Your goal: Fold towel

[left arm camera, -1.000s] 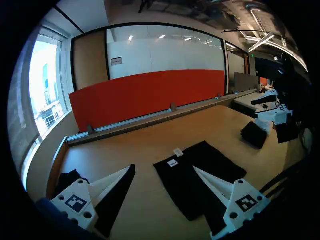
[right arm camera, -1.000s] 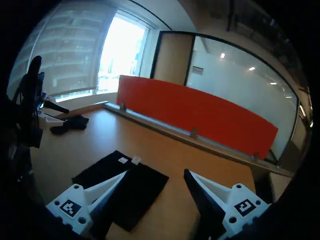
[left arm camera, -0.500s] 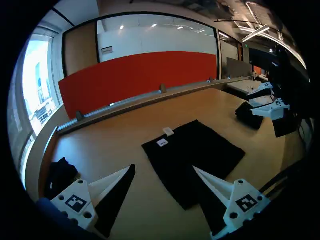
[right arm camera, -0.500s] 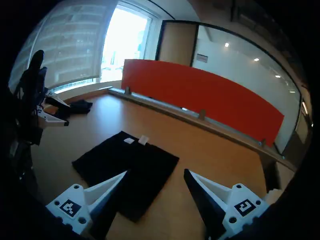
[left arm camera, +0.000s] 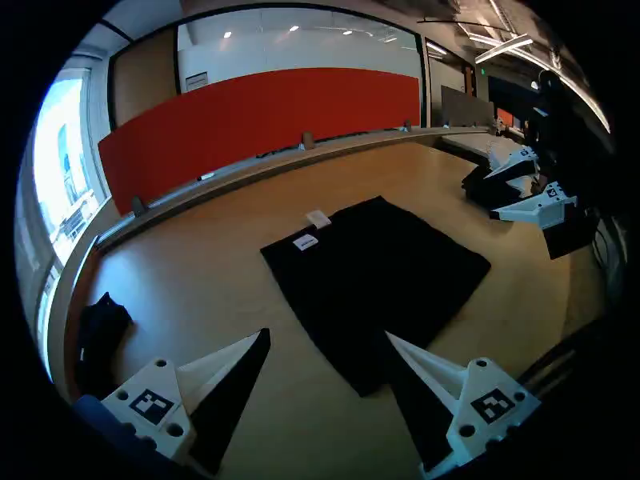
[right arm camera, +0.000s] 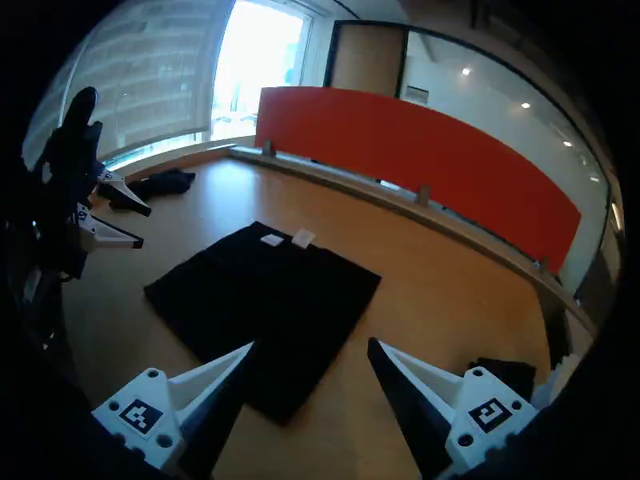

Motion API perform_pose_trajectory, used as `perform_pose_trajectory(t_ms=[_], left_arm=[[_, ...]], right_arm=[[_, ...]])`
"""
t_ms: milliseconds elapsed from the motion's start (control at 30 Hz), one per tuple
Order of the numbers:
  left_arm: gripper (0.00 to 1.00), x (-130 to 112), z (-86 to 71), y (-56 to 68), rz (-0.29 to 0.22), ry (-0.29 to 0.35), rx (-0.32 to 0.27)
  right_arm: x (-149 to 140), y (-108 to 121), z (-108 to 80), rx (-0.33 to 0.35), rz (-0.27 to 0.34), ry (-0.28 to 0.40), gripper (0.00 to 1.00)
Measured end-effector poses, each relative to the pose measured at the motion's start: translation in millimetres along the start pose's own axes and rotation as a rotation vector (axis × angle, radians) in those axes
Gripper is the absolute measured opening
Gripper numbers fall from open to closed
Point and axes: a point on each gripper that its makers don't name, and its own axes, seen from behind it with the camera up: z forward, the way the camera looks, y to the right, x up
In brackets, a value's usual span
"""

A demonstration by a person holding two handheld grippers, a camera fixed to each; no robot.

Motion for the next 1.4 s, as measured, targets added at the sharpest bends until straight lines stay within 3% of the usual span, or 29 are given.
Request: perform_pose_trajectory(t_ms=[467,867,1400], left_arm=[[0.96,-45,18.8,20.6,0.009,-0.087,-0.052],[0.96,-77,26.6,38.7,0.01,-0.178,-0.106],[0.96,-90,35.8,43.5,0.002,-0.251,-0.114]], right_arm=[[-51,-14,16.2,0.042,-0.003,-0.097,1.0],[-89,-28,19.5,0.079,-0.02,-0.178,1.0],[-105,-27,23.1,0.088,0.004,-0.212,1.0]])
